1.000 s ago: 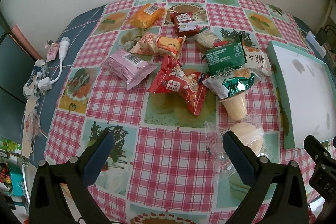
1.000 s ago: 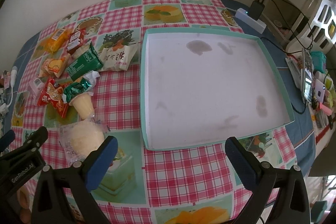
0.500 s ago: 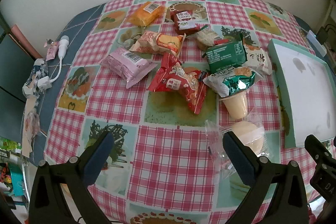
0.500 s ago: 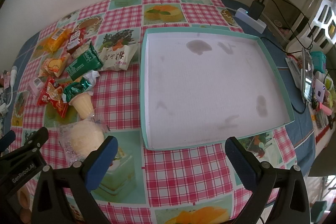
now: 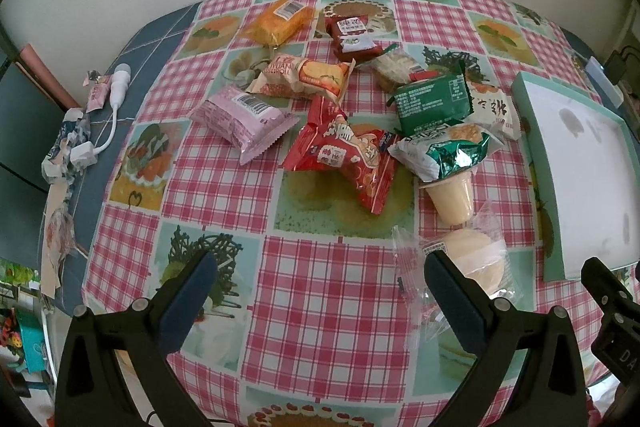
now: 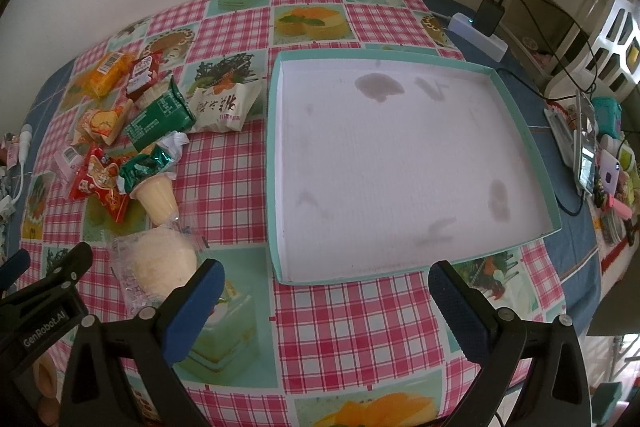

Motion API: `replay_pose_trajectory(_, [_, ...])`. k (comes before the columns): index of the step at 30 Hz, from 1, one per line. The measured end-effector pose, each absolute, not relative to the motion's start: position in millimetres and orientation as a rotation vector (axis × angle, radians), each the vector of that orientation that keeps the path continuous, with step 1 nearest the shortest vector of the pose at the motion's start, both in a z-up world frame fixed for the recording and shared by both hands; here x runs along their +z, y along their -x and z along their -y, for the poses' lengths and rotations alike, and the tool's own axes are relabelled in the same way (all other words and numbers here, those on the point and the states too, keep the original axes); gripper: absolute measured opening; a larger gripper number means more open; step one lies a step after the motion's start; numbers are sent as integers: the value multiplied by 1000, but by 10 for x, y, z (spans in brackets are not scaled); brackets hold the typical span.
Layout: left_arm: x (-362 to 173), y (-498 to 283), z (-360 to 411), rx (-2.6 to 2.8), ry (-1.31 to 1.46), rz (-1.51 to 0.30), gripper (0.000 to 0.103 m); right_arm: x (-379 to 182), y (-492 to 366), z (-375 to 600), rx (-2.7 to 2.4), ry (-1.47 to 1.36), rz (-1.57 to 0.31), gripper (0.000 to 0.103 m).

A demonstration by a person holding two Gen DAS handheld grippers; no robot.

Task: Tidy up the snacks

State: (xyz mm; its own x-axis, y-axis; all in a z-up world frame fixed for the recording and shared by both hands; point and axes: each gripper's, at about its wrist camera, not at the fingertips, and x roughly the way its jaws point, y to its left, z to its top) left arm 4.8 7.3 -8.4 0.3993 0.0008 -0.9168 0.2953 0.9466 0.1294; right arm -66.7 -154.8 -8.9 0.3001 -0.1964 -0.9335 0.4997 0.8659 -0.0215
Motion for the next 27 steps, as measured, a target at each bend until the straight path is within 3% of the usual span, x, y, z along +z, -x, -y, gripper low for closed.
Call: replay_pose_trajectory(27, [-113, -65, -49, -202, -293, -1169, 103, -114, 638, 1541, -473, -293, -1194, 103])
